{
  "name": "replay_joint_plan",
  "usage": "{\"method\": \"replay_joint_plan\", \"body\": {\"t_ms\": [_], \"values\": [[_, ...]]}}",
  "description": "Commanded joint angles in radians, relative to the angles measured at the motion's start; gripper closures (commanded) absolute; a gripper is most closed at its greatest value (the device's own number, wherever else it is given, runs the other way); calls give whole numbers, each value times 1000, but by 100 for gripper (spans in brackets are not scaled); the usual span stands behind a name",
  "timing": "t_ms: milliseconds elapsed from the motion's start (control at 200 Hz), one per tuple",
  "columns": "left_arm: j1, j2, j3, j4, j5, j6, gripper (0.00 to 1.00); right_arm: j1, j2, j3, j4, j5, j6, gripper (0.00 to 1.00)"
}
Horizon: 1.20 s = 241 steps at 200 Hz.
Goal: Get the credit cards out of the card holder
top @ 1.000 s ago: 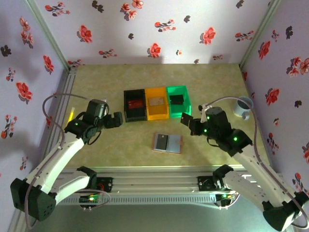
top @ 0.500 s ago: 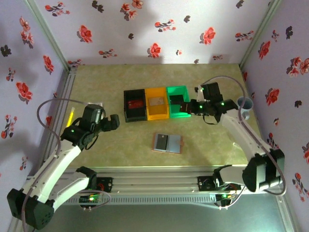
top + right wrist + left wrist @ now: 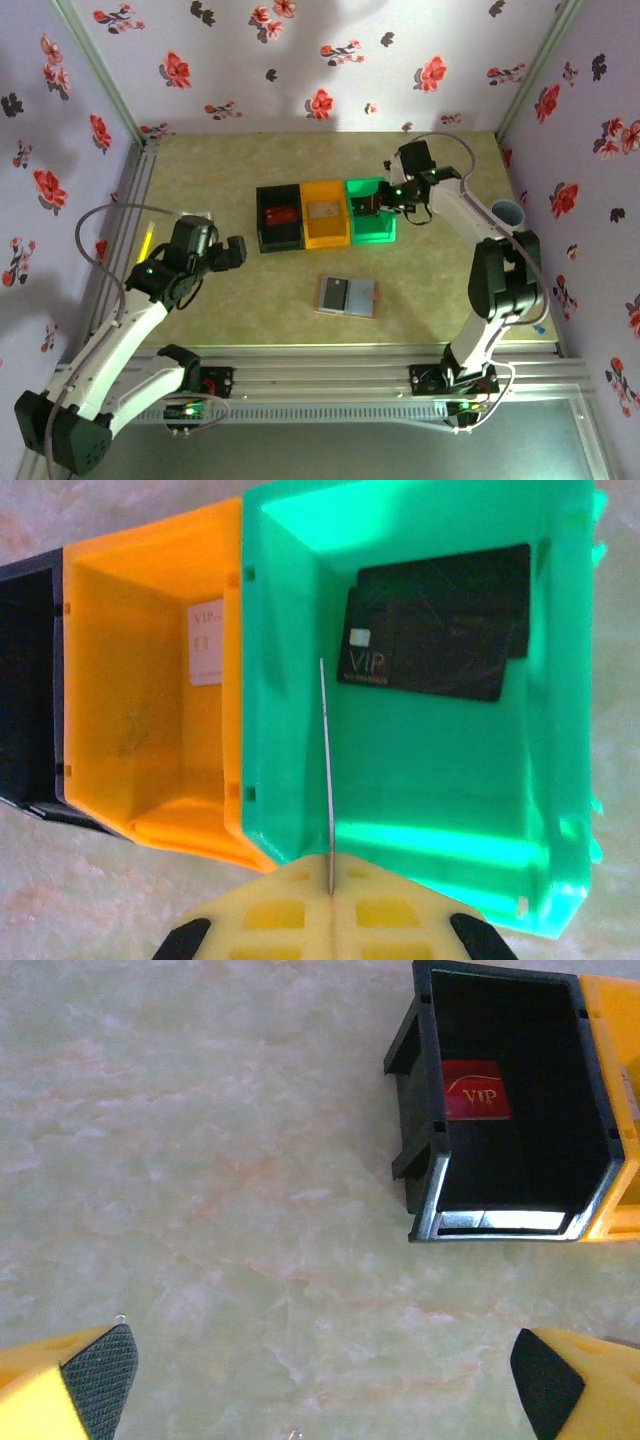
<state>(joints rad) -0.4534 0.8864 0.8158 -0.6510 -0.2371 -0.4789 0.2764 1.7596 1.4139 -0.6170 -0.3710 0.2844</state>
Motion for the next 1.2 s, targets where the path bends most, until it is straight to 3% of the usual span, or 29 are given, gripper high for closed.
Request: {"method": "replay_joint_plan", "body": {"t_ms": [0,660,1065,1200], "values": [[7,6,-3,7,-33,28,0,-5,70,80,-57,-20,-41,100],[6,39,0,3,-31,34,0,-12,387,405,-197,-5,-91,100],[7,66,2,1,-37,40,0,-23,479,488,-216,-22,-87,100],[6,69,3,-2,-42,40,0,-26,488,490,-211,-16,-85,91]]}}
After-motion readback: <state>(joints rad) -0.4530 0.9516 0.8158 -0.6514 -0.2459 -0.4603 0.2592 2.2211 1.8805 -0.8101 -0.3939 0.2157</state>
